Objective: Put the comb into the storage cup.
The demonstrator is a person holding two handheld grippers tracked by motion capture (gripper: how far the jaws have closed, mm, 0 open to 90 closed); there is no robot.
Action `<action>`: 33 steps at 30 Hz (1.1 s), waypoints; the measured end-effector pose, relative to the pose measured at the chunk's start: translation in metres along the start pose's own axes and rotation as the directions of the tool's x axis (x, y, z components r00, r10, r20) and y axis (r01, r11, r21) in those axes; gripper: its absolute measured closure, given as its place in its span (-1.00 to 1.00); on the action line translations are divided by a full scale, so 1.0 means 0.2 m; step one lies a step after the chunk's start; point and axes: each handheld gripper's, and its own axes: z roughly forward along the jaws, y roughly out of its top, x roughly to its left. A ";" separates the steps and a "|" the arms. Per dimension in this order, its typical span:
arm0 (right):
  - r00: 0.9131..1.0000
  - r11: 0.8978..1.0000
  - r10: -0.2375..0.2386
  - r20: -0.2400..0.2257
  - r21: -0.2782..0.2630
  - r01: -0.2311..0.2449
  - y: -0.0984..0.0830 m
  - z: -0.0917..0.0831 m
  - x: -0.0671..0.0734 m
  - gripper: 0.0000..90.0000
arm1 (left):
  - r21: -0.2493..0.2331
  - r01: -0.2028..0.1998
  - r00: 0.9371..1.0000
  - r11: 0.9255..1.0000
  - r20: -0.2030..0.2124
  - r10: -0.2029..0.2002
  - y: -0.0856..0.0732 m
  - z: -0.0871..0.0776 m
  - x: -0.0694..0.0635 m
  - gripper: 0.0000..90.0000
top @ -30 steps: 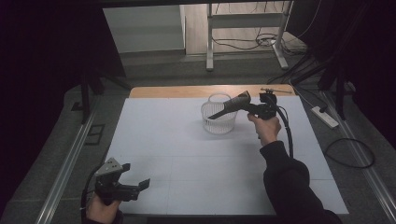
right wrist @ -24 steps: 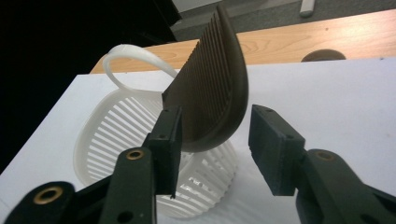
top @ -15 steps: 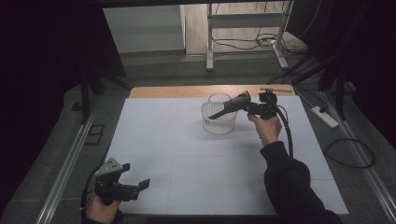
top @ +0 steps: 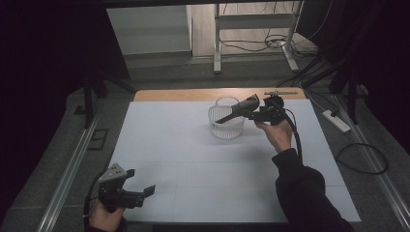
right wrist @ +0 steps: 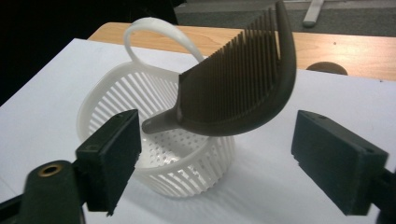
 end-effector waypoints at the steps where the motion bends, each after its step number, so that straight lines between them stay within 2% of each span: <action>1: 1.000 1.000 -0.011 0.000 0.004 0.011 0.00 0.00 0.00 -0.70 | 0.000 0.000 1.000 1.000 0.000 0.000 0.00 0.00 0.00 -0.99; 10: 0.996 0.994 -0.091 0.009 0.062 0.090 -0.02 -0.03 0.03 -0.92 | -0.001 0.000 1.000 1.000 0.000 0.000 0.00 0.00 0.00 -0.99; 18: 0.990 0.989 -0.140 0.007 0.057 0.140 -0.06 -0.03 0.04 -1.00 | -0.003 -0.002 1.000 1.000 0.002 0.002 0.00 0.00 0.00 -0.99; 24: 0.989 0.988 -0.145 -0.026 0.058 0.146 -0.09 -0.05 0.04 -1.00 | -0.008 -0.003 1.000 1.000 0.010 0.003 0.00 0.00 0.00 -0.99; 33: 0.986 0.984 -0.166 -0.035 0.057 0.168 -0.12 -0.07 0.06 -1.00 | -0.012 -0.002 1.000 1.000 0.017 0.003 0.00 -0.01 0.00 -0.99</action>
